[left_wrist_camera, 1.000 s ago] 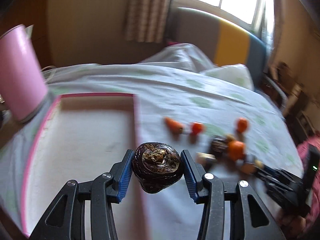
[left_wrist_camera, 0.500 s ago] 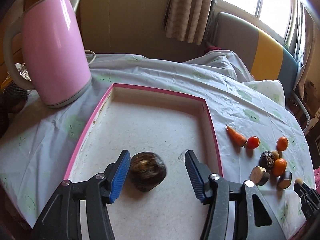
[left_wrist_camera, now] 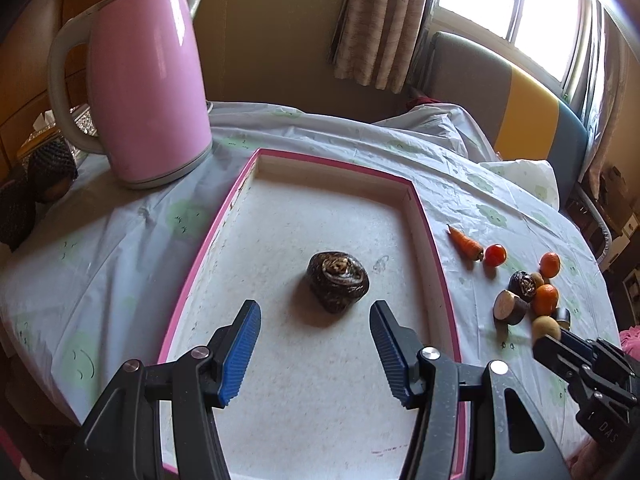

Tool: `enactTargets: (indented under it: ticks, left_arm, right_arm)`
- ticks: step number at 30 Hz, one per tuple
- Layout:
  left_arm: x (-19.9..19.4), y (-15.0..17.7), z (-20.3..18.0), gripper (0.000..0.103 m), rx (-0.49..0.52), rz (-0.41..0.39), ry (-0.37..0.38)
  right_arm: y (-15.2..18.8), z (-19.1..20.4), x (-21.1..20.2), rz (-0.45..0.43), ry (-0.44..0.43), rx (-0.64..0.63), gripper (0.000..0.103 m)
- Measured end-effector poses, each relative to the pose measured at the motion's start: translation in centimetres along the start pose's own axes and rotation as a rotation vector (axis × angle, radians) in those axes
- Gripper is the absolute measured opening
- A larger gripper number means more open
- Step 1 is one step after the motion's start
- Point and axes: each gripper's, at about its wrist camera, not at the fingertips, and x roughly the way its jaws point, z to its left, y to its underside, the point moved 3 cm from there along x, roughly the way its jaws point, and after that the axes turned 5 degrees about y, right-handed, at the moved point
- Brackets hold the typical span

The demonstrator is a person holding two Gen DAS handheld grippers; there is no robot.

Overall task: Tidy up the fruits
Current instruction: 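Carry the dark round fruit into the pink tray and open the left tool, then lower the small yellow fruit beside the dark fruit and open the right tool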

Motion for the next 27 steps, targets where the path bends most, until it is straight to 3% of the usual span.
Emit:
enactTargets:
  ticks: [10,14,17,27]
  left_arm:
    - [-1.8,0.9,1.5,0.058,-0.027,-0.023,0.013]
    - [-2.2,1.0,2.6,0.058,-0.036,-0.038,-0.018]
    - [-2.0,1.3,3.4,0.058,-0.051,-0.029,-0.042]
    - [-1.4,1.5,2.5,0.058,-0.062,-0.011,0.005]
  right_arm:
    - [-2.3,5.5,3.6,0.055,-0.117,-0.013,0.025]
    - [-2.5,6.5,5.2,0.082,-0.132,-0.008,0.026]
    - [-2.4,7.2,6.1,0.094,-0.127,-0.005,0.026]
    - [-1.0,7.3,4.6,0.035,-0.056,-0.009,0.035]
